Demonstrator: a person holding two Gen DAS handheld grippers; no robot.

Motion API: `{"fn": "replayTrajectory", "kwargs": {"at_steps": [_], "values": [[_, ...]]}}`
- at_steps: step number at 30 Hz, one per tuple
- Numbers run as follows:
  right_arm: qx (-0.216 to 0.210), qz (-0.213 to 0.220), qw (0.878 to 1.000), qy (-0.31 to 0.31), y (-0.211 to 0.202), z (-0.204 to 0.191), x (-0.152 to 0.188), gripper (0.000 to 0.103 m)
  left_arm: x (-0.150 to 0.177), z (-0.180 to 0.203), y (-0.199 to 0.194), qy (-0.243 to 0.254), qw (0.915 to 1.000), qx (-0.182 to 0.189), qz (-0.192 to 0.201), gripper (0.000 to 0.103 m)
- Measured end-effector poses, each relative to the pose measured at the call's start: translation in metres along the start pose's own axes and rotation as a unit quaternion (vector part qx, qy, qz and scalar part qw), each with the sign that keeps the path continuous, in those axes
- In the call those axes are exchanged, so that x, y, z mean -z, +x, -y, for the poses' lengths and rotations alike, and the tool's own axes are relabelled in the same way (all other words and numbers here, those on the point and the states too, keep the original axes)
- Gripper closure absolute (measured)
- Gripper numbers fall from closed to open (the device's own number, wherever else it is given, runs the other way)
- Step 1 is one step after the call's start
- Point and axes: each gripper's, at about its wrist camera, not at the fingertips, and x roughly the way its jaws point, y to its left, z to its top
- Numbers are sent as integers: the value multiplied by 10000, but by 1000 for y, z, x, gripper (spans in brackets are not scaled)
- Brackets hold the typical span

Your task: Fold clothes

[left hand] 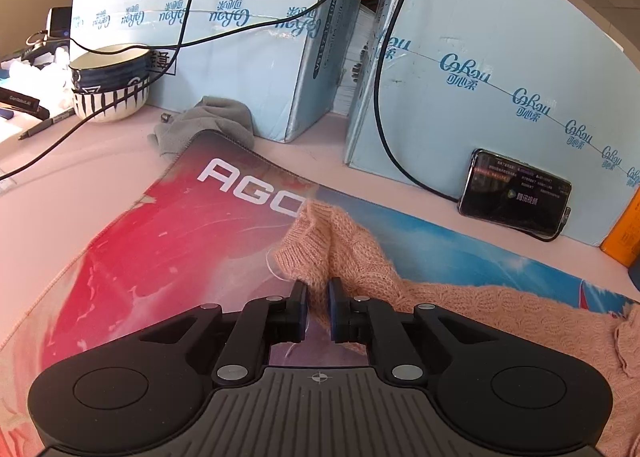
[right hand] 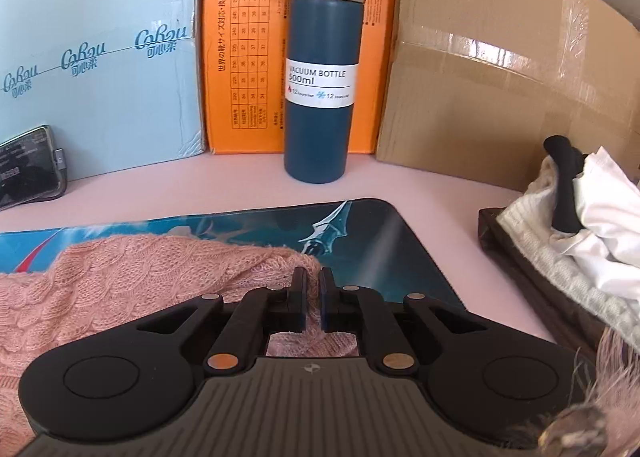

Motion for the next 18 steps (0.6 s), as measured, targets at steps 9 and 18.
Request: {"fn": "replayTrajectory", "kwargs": {"at_steps": [9,18], "values": [[163,-63,9975,691,17,34,2,97,-12,22,23,409,9991,10,-105,90],[-329,344,9909,1258,-22,57,6,64,-10,-35,-40,33,9993,-325,207,41]]}}
